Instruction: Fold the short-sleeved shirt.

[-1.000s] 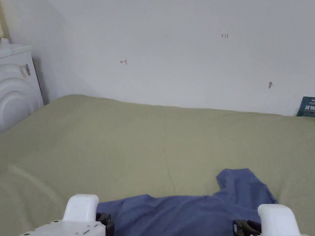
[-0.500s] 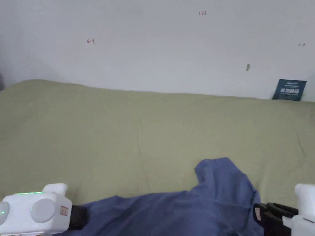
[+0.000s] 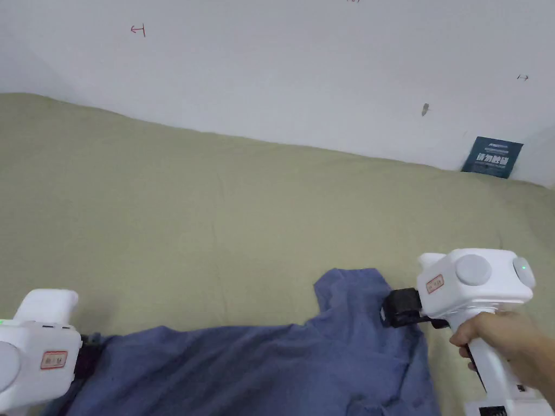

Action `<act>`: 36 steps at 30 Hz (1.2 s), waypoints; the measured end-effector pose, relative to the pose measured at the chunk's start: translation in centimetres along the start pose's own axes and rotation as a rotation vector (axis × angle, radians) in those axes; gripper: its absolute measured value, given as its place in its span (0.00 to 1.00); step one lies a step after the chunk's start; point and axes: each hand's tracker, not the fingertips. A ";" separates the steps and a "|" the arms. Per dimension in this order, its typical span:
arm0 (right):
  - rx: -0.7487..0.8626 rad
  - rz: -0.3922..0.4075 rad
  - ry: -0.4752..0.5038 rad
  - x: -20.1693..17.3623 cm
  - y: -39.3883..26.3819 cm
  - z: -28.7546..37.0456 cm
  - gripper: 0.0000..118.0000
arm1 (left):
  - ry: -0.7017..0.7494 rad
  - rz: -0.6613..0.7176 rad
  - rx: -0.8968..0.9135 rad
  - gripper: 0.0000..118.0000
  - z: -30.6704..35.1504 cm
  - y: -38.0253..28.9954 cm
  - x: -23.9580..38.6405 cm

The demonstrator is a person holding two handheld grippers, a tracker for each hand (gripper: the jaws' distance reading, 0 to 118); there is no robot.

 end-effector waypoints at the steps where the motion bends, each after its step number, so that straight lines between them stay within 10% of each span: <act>1: -0.017 -0.031 0.054 0.0 -0.1 -0.5 0.78 | -0.003 -0.001 0.000 0.00 0.1 -0.2 0.1; 4: -0.087 -0.054 0.061 -0.3 -0.4 -1.2 0.21 | 0.004 -0.007 -0.008 0.00 -0.3 -0.3 -0.2; 6: -0.030 0.026 -0.094 -1.3 -0.8 -0.3 0.04 | 0.004 -0.011 -0.005 0.00 -0.4 -0.4 -0.1; 9: 0.084 -0.015 0.065 -0.9 -1.3 1.7 0.03 | -0.008 -0.023 0.005 0.00 -0.5 -0.3 -0.1; 27: 0.443 0.230 0.190 -5.3 -16.5 23.1 0.03 | -0.154 -0.272 0.288 0.00 16.5 -2.2 0.3; 36: 0.221 0.013 0.125 -2.2 -28.0 20.3 0.03 | -0.108 -0.296 0.086 0.00 16.9 -12.4 -3.0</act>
